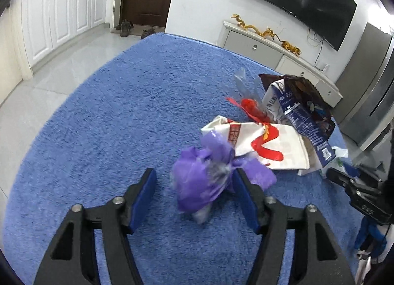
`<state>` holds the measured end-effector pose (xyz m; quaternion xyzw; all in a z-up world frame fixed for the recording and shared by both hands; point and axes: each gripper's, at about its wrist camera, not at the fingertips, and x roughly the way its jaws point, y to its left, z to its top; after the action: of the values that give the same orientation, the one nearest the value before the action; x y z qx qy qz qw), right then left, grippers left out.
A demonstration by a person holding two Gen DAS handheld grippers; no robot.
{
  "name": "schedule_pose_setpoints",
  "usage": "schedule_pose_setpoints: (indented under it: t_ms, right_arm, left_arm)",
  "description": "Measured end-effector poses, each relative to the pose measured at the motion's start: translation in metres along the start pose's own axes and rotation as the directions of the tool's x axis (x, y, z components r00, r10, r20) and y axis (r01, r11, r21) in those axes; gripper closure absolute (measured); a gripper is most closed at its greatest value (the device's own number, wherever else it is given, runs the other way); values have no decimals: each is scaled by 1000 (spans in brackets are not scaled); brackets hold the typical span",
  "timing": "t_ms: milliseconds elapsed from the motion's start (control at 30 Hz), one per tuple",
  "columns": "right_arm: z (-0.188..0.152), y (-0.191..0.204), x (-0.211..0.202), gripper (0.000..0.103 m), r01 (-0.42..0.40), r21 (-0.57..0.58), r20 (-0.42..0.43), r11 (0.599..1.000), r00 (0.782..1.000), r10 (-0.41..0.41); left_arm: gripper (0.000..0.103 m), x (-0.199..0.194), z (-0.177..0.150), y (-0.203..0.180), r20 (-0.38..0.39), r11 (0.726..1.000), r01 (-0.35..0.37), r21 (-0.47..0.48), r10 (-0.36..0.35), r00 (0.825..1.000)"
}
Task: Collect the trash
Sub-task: 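Release the purple wrapper and white pouch into the bin from both grippers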
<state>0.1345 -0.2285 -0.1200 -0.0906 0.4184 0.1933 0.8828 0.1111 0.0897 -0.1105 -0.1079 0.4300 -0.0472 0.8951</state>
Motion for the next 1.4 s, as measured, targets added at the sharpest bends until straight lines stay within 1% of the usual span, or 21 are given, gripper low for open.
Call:
schedule_pose_setpoints:
  t_ms: [67, 100, 133, 200, 400, 533, 600, 700, 733, 833, 900, 967, 1033, 1067, 1233, 1400]
  right_arm:
    - [0, -3, -2, 82, -28, 14, 12, 999, 1000, 28]
    - [-1, -4, -5, 84, -32, 12, 21, 999, 999, 32]
    - [-3, -3, -11, 86, -32, 4, 34, 999, 999, 31]
    - [-7, -3, -20, 87, -39, 2, 51, 999, 998, 39]
    - [-18, -7, -60, 89, -56, 29, 135, 998, 990, 52]
    - [-30, -16, -95, 89, -59, 54, 200, 997, 979, 47]
    - [-38, -25, -108, 89, -54, 73, 225, 996, 974, 36]
    - [-55, -48, -131, 89, -36, 125, 261, 991, 965, 2]
    - [-62, -57, -137, 89, -26, 147, 268, 989, 963, -14]
    - [-89, -89, -152, 89, 15, 225, 271, 974, 960, -77]
    - [-111, -115, -161, 89, 33, 289, 261, 957, 959, -113]
    - [-133, -142, -168, 89, 46, 356, 246, 933, 959, -142]
    - [-153, -164, -171, 89, 67, 409, 225, 910, 959, -172]
    - [-163, -176, -171, 89, 75, 435, 213, 897, 960, -184]
    - [-204, -224, -161, 88, 107, 548, 147, 829, 964, -221]
    - [-233, -257, -139, 86, 122, 629, 90, 768, 970, -227]
  left_arm:
    - [62, -3, -1, -3, 6, 1000, 12, -2, -12, 1000]
    - [66, -6, -3, -4, 14, 1000, 15, -1, -15, 1000]
    - [67, -11, -4, -6, 22, 1000, 20, 1, -20, 1000]
    - [70, -22, -7, -9, 41, 1000, 25, 9, -25, 999]
    - [72, -62, -7, -28, 98, 999, 23, 37, -26, 995]
    - [72, -87, -8, -56, 123, 995, 38, 94, -49, 991]
    - [72, -94, -8, -76, 124, 990, 56, 128, -72, 990]
    - [72, -97, -9, -119, 110, 976, 92, 195, -115, 987]
    - [72, -95, -10, -134, 99, 970, 107, 220, -131, 986]
    - [72, -85, -20, -194, 52, 935, 161, 315, -187, 981]
    - [72, -73, -27, -230, 14, 912, 193, 362, -212, 977]
    - [72, -57, -40, -272, -45, 881, 236, 410, -239, 970]
    - [72, -43, -50, -304, -90, 854, 270, 446, -257, 962]
    - [72, -34, -57, -327, -121, 832, 292, 471, -267, 956]
    - [72, 2, -82, -405, -225, 765, 360, 535, -282, 933]
    - [71, 34, -93, -468, -270, 725, 404, 558, -301, 914]
